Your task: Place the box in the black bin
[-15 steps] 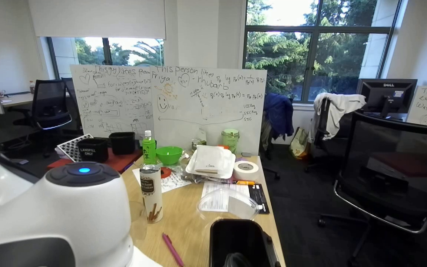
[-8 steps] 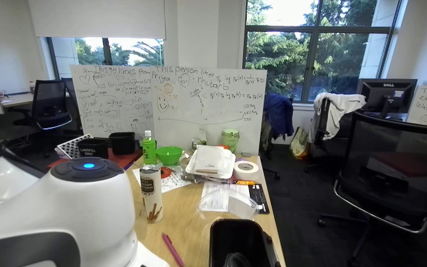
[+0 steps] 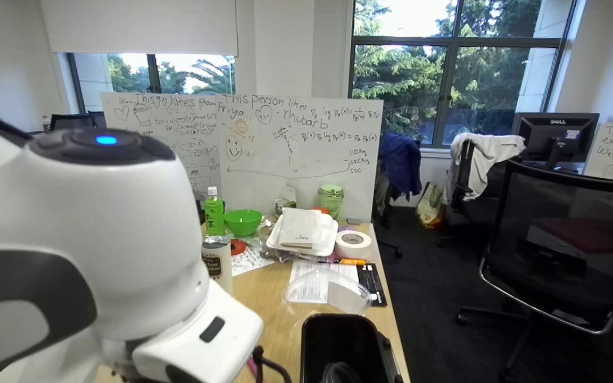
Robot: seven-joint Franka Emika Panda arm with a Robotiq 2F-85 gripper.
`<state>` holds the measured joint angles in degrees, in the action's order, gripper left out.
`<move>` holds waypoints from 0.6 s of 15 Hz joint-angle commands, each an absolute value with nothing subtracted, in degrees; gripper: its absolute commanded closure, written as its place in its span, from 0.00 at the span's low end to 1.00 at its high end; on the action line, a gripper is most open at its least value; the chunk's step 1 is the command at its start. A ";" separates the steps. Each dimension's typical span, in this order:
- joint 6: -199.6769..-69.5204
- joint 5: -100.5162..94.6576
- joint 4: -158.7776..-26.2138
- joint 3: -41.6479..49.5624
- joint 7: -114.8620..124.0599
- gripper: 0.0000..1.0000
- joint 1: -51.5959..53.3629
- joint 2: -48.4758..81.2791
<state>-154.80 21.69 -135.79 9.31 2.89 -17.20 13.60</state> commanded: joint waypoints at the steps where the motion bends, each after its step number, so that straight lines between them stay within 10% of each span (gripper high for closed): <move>1: -152.18 28.61 -138.07 7.87 -3.22 0.92 -18.43 5.82; 9: -154.95 47.30 -134.83 8.36 -10.15 0.92 -15.63 -2.27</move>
